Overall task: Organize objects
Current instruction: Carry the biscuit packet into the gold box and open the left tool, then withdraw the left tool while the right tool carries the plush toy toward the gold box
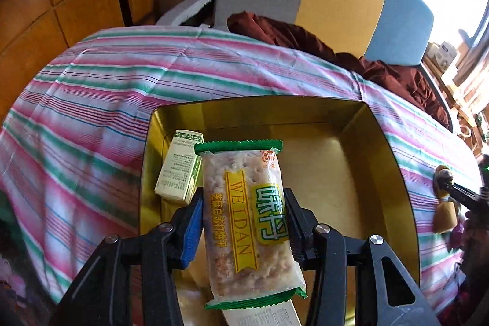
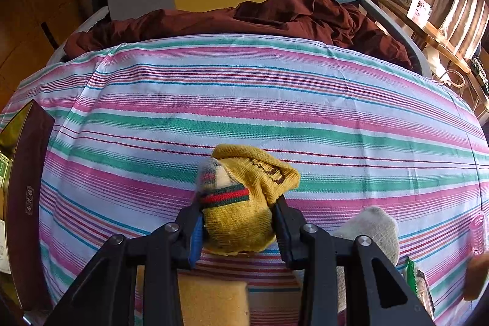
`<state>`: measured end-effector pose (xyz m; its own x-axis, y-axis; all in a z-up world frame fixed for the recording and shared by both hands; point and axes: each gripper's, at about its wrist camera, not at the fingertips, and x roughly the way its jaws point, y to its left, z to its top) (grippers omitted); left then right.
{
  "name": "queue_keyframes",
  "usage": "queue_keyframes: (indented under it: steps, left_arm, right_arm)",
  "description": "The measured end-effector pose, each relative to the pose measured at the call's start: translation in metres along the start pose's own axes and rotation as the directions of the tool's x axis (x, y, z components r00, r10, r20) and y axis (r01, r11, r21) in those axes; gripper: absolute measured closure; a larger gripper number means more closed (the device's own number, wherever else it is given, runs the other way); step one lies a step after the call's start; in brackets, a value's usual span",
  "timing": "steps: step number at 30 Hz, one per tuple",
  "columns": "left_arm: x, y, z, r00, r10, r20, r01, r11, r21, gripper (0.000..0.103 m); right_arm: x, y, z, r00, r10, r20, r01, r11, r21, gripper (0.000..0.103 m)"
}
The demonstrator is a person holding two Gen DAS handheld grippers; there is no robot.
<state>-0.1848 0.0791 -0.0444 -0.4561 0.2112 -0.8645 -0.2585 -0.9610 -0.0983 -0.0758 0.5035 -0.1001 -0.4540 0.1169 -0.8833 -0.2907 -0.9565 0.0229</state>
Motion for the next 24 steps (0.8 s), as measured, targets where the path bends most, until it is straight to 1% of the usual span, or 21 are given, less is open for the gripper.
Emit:
queue_keyframes:
  steps: [1, 3, 5, 7, 8, 9, 10, 12, 16, 18, 22, 24]
  left_arm:
    - [0.007, 0.000, 0.003, 1.000, 0.018, -0.007, -0.018, 1.000, 0.007, 0.054]
    - [0.022, -0.002, 0.010, 1.000, 0.016, -0.027, -0.014, 0.999, 0.048, 0.054]
    - [0.035, 0.001, 0.018, 0.998, 0.057, -0.031, -0.056, 0.998, 0.038, 0.054]
    - [0.046, 0.003, 0.025, 0.997, 0.060, -0.040, -0.059, 0.998, 0.029, 0.053]
    - [0.049, 0.006, 0.028, 0.997, 0.062, -0.045, -0.062, 0.998, 0.012, 0.050]
    - [0.051, 0.009, 0.030, 0.997, 0.057, -0.048, -0.057, 0.998, -0.005, 0.042]
    - [0.051, 0.010, 0.031, 0.998, 0.048, -0.047, -0.049, 0.999, -0.020, 0.040]
    - [0.046, 0.013, 0.033, 0.998, 0.057, -0.028, -0.058, 0.998, -0.036, 0.040]
    - [0.023, 0.019, 0.028, 0.997, 0.071, 0.035, -0.069, 0.996, -0.064, 0.040]
    - [0.009, 0.023, 0.020, 0.995, 0.075, 0.059, -0.070, 0.994, -0.086, 0.040]
    - [-0.020, 0.027, -0.003, 0.985, 0.135, 0.105, -0.123, 0.986, -0.111, 0.040]
    - [-0.033, 0.028, -0.017, 0.980, 0.149, 0.130, -0.133, 0.984, -0.120, 0.039]
  right_arm:
    - [0.000, 0.000, 0.000, 1.000, -0.002, 0.000, 0.002, 1.000, -0.002, 0.065]
    - [0.000, 0.001, 0.000, 1.000, -0.005, 0.001, 0.005, 1.000, -0.007, 0.065]
    - [0.001, 0.001, 0.001, 1.000, -0.008, 0.002, 0.008, 1.000, -0.011, 0.064]
    - [0.001, 0.001, 0.001, 1.000, -0.009, 0.003, 0.009, 1.000, -0.014, 0.064]
    - [0.001, 0.002, 0.000, 1.000, -0.010, 0.004, 0.010, 1.000, -0.015, 0.064]
    - [0.001, 0.002, 0.001, 1.000, -0.010, 0.004, 0.010, 1.000, -0.017, 0.064]
    - [0.001, 0.002, 0.001, 1.000, -0.012, 0.004, 0.012, 1.000, -0.020, 0.064]
    - [0.002, 0.004, 0.001, 1.000, -0.017, 0.006, 0.017, 0.999, -0.029, 0.064]
    - [0.002, 0.007, 0.001, 1.000, -0.026, 0.008, 0.026, 0.999, -0.040, 0.064]
    - [0.002, 0.007, 0.000, 1.000, -0.026, 0.009, 0.026, 0.999, -0.039, 0.064]
    - [0.003, 0.008, 0.000, 0.999, -0.031, 0.012, 0.032, 0.999, -0.044, 0.064]
    - [0.003, 0.009, 0.000, 0.999, -0.035, 0.013, 0.036, 0.998, -0.046, 0.064]
